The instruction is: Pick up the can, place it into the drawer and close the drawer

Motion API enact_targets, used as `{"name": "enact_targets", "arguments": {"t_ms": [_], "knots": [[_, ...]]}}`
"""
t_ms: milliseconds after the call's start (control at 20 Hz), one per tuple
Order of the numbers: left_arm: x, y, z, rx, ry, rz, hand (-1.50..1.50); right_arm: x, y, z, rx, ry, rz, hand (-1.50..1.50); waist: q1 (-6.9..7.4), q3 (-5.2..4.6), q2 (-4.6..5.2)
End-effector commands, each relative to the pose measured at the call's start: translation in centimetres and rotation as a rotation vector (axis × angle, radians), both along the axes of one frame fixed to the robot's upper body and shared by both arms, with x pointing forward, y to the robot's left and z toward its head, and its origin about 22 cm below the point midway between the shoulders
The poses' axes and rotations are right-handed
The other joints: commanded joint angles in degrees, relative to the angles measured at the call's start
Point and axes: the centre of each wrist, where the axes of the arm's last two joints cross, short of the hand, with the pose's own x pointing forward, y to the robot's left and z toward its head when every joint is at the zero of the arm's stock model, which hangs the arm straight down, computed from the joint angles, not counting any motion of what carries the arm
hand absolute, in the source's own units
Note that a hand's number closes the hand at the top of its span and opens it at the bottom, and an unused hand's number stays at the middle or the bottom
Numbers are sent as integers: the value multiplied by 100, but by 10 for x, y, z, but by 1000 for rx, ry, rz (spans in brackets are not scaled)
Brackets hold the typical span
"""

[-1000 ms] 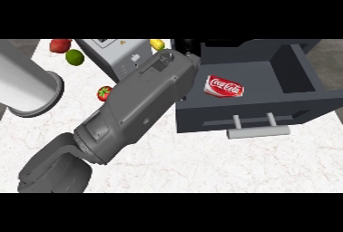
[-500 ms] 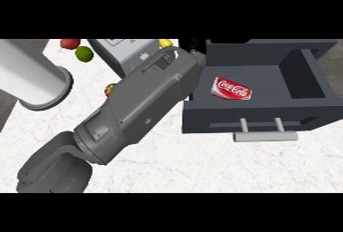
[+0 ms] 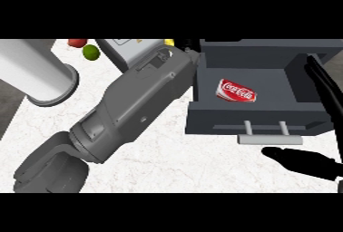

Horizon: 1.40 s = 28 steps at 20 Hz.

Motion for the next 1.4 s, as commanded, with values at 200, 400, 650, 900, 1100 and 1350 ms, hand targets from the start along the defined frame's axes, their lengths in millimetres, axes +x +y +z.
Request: {"name": "enact_targets", "arguments": {"t_ms": [200, 400, 650, 900, 1100, 1350], "knots": [[0, 7, 12, 10, 5, 33, -150, 70, 37, -29, -222, 11, 21, -150, 92, 3, -17], [9, 40, -8, 24, 7, 45, -150, 96, 49, -41, -349, 38, 13, -150, 118, -1, -1], [2, 46, 6, 40, 1, 53, -150, 127, 67, -63, -459, 65, -48, -150, 191, 1, -34], [5, 66, 31, 18, 7, 74, -150, 145, 71, -100, -495, 92, -83, -150, 152, 5, -26], [2, 96, 10, 55, -13, 84, -150, 159, 66, -121, -518, 93, -135, -150, 220, 4, -21], [-10, 103, 27, 40, 8, 68, -150, 180, 55, -123, -559, 74, -213, -150, 262, 6, -23]]}}
